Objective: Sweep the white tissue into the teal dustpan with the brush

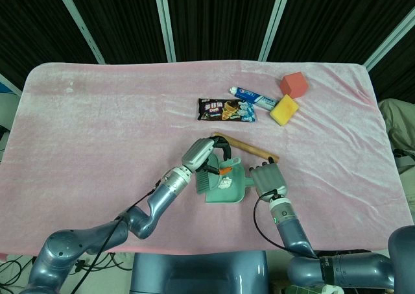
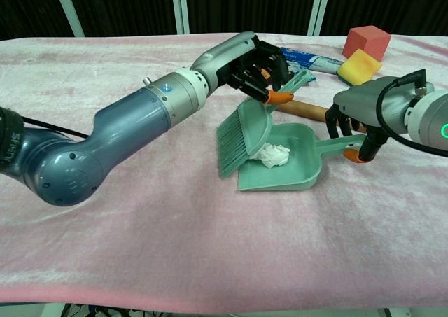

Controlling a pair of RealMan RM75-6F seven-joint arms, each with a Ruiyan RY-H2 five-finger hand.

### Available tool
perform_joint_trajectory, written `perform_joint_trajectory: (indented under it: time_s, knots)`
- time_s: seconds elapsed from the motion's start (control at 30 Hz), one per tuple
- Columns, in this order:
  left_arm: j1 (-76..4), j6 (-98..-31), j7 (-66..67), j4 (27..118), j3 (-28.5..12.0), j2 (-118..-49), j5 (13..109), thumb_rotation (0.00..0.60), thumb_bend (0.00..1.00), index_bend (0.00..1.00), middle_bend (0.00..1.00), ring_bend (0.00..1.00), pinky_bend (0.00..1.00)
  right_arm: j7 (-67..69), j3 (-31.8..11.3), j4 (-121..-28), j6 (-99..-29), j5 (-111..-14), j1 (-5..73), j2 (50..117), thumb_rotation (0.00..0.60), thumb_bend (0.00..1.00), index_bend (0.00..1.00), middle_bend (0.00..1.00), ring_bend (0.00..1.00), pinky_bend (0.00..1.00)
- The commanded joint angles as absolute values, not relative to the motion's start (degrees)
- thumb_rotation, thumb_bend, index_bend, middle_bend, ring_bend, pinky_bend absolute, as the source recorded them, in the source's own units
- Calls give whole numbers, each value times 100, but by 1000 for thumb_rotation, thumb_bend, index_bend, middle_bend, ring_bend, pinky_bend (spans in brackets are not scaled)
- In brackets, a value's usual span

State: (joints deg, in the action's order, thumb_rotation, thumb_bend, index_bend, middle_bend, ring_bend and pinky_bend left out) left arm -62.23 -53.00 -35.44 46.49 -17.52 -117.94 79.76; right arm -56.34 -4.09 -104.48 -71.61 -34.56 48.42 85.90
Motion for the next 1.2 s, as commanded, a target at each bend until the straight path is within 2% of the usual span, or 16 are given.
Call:
perform_joint_trajectory:
  time_s: [0.03, 0.23, 0.5, 0.93, 1.2]
  knots:
    - [-6356, -5351, -3563, 4468, -1862, -11958, 7960, 600, 423, 661, 697, 257, 306, -5632, -404, -10474, -7173, -3472, 4835, 8577, 600, 530, 685, 577, 344, 171]
    - [-6524, -5568, -3637, 4259, -2022, -12189, 7964, 600, 423, 661, 698, 257, 306, -5629, -411, -10548, -7178, -3452, 4832, 8571, 600, 530, 685, 577, 344, 171]
    - [-6489, -5846, -3600, 4293, -2134, -12158, 7922, 600, 423, 661, 697, 257, 300, -5657, -403, -10639, -7248, -3473, 4825, 8577, 600, 530, 685, 577, 344, 171]
    - [-6001, -5986, -3532, 5133, -2031, -11476, 7836, 600, 424, 661, 697, 257, 301, -5714, -386, -10738, -7354, -3472, 4811, 8629, 600, 530, 684, 577, 344, 171]
    - [-5647, -5733, -3065, 5866, -1657, -10578, 7914, 600, 423, 661, 697, 256, 295, -5723, -387, -10749, -7377, -3463, 4805, 8669, 600, 531, 684, 577, 344, 171]
